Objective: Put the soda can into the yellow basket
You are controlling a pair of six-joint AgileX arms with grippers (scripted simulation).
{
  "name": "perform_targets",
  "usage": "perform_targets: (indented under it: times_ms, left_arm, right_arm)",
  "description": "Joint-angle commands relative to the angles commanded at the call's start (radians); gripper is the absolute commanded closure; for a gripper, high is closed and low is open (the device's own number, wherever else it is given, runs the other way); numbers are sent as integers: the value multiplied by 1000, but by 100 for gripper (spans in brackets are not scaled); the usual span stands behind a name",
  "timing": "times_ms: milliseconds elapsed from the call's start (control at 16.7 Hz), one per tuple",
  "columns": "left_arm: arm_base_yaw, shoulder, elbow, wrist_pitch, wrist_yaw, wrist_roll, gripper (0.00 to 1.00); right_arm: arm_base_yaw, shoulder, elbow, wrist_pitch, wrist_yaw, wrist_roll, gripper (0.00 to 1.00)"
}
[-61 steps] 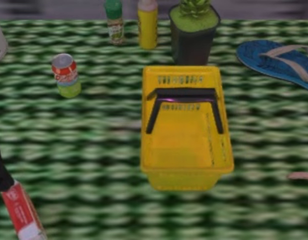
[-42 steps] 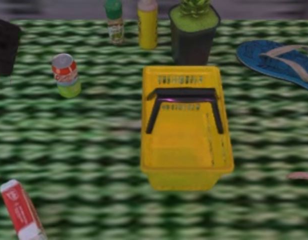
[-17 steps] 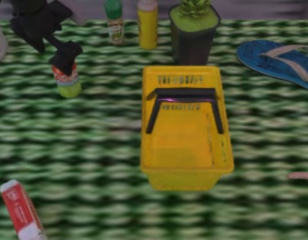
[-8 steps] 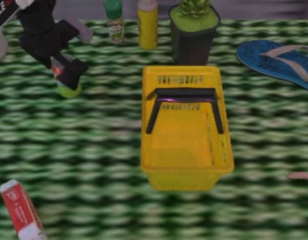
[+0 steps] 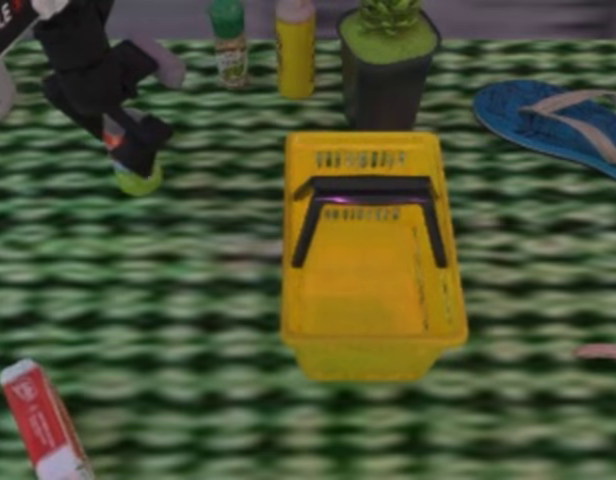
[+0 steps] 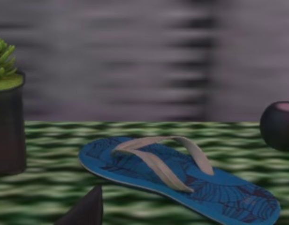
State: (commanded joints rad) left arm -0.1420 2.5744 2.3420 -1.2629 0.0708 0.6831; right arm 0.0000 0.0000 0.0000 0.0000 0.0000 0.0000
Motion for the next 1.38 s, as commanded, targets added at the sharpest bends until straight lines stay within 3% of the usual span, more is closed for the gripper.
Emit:
perform_targets:
  times_ms: [540, 1140, 1380]
  left_arm:
    - [0, 0, 0, 0, 0, 0, 98]
    - [4, 0, 0, 0, 0, 2, 100]
    - [-11, -11, -65, 102, 72, -36, 100]
  right_arm:
    - [0, 0, 0, 0, 0, 0, 0]
    - [0, 0, 0, 0, 0, 0, 0]
    - [0, 0, 0, 0, 0, 0, 0]
